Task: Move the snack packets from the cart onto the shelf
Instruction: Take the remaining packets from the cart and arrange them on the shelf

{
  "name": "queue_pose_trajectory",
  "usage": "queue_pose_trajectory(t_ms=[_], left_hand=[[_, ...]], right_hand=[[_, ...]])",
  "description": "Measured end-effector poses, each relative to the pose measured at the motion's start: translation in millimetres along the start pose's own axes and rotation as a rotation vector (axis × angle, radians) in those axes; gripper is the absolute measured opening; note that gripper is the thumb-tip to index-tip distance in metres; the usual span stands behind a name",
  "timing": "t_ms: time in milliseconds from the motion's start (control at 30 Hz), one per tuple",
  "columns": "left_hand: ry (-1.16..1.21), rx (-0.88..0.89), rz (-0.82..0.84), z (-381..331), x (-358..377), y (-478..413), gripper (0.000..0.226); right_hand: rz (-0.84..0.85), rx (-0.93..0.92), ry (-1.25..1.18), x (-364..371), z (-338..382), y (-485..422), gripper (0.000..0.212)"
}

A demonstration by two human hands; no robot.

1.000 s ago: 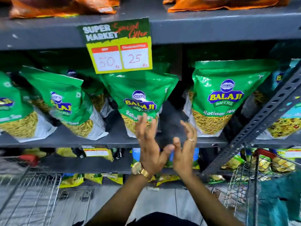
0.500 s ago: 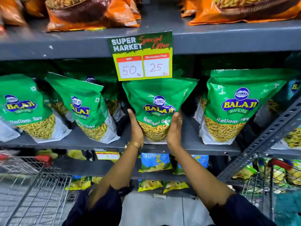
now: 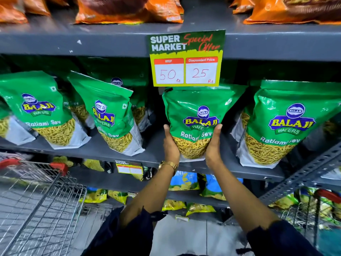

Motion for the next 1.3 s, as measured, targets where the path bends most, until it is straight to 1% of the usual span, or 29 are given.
queue_pose_trajectory(t_ms=[33,67,133,167,200,267,333,400,433,500,533,567,600,667,700,800,833,867,933,967,1000,1033,1067,1133,1200,1267,1300], left_hand=[[-0.018,-0.02,0.013,-2.3,-0.3,1.4,0.051],[-0.04,-0.034,0.021,-5.1,-1.4,3.7,0.053],[-0.097,-0.02,0.05,-8.4,-6.7,10.2,0.059],[-0.13,0.029,0.063,-11.9,-11.2,15.9,0.061],[-0.168,0.076,0.062,-17.6,-17.2,25.0,0.062],[-0.252,0.158,0.069,-26.7,-31.7,47.4,0.066],[-0.338,0.286,0.081,-40.9,-49.2,74.3,0.071],[-0.414,0.407,0.032,-54.9,-74.8,96.0,0.061],[-0.432,0.452,-0.02,-61.4,-88.7,102.3,0.057],[-0.412,0.491,-0.145,-73.1,-120.0,105.9,0.05],[-0.375,0.495,-0.207,-78.9,-133.6,103.8,0.042],[-0.349,0.499,-0.266,-83.7,-147.7,98.4,0.036],[-0.328,0.501,-0.315,-90.6,-157.0,91.2,0.036],[-0.292,0.442,-0.386,-97.9,-181.9,64.4,0.05],[-0.259,0.403,-0.385,-100.1,-193.1,47.6,0.056],[-0.15,0.188,-0.196,-96.1,-211.8,-1.1,0.073],[-0.077,0.133,-0.139,-92.6,-214.5,-12.8,0.075],[-0.018,0.092,-0.077,-90.9,-215.6,-21.1,0.076],[0.035,0.012,-0.032,-98.2,-214.7,-24.5,0.084],[0.082,-0.007,-0.028,-102.9,-214.3,-22.1,0.085],[0.073,-0.008,-0.035,-106.5,-215.0,-21.2,0.081],[0.12,-0.012,0.005,-107.5,-210.1,-19.8,0.078],[0.103,-0.032,0.056,-106.1,-206.6,-18.7,0.08],[0.083,-0.079,0.153,-92.0,-199.7,-16.2,0.089],[0.087,-0.093,0.172,-76.6,-198.5,-19.2,0.094],[0.07,-0.093,0.18,-68.0,-201.5,-19.3,0.097],[0.081,-0.09,0.148,-68.4,-203.6,-19.4,0.096]], right_hand=[[0.003,0.003,0.011,1.6,3.4,3.1,0.083],[-0.032,0.015,0.035,-0.5,3.9,6.5,0.094],[-0.176,-0.007,0.107,-4.9,4.9,16.8,0.117],[-0.235,-0.062,0.158,-4.1,8.2,26.0,0.121],[-0.271,-0.143,0.219,0.0,13.3,38.2,0.119],[-0.277,-0.313,0.386,14.4,23.3,70.6,0.107],[-0.215,-0.433,0.543,38.8,27.4,99.2,0.098],[-0.078,-0.495,0.62,72.2,26.0,115.7,0.091],[-0.008,-0.505,0.65,88.9,23.0,119.8,0.089],[0.133,-0.481,0.671,123.8,10.9,118.7,0.086],[0.189,-0.444,0.654,139.2,3.1,114.5,0.083],[0.225,-0.39,0.619,152.3,-5.5,108.5,0.082],[0.241,-0.338,0.583,161.9,-13.7,100.8,0.083],[0.217,-0.255,0.525,181.6,-23.4,81.7,0.088],[0.189,-0.214,0.497,189.8,-26.5,71.0,0.092],[0.117,-0.105,0.404,210.7,-32.9,42.9,0.112],[0.106,-0.092,0.377,217.4,-36.4,35.4,0.115],[0.1,-0.093,0.354,224.3,-39.1,29.3,0.114],[0.056,-0.094,0.339,234.0,-42.8,20.2,0.111],[0.017,-0.079,0.332,237.7,-43.3,16.9,0.108],[-0.029,-0.057,0.316,239.6,-45.1,12.4,0.104],[-0.076,-0.04,0.294,240.5,-45.3,9.5,0.102],[-0.11,-0.033,0.277,239.0,-46.0,4.8,0.101],[-0.147,-0.037,0.279,229.5,-45.3,-6.8,0.11],[-0.168,-0.033,0.24,215.5,-47.9,-18.2,0.119],[-0.179,-0.032,0.152,201.9,-56.6,-30.1,0.11],[-0.166,-0.031,0.104,196.4,-62.1,-37.3,0.107]])
Point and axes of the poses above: each hand's wrist, its own y-axis away from the middle knuckle, its own x-axis out of the palm, z = x × y, the point moved 6 cm from there along -y, towards the middle knuckle, and after that the axes turned 14 degrees about z, right-handed, at the moved point
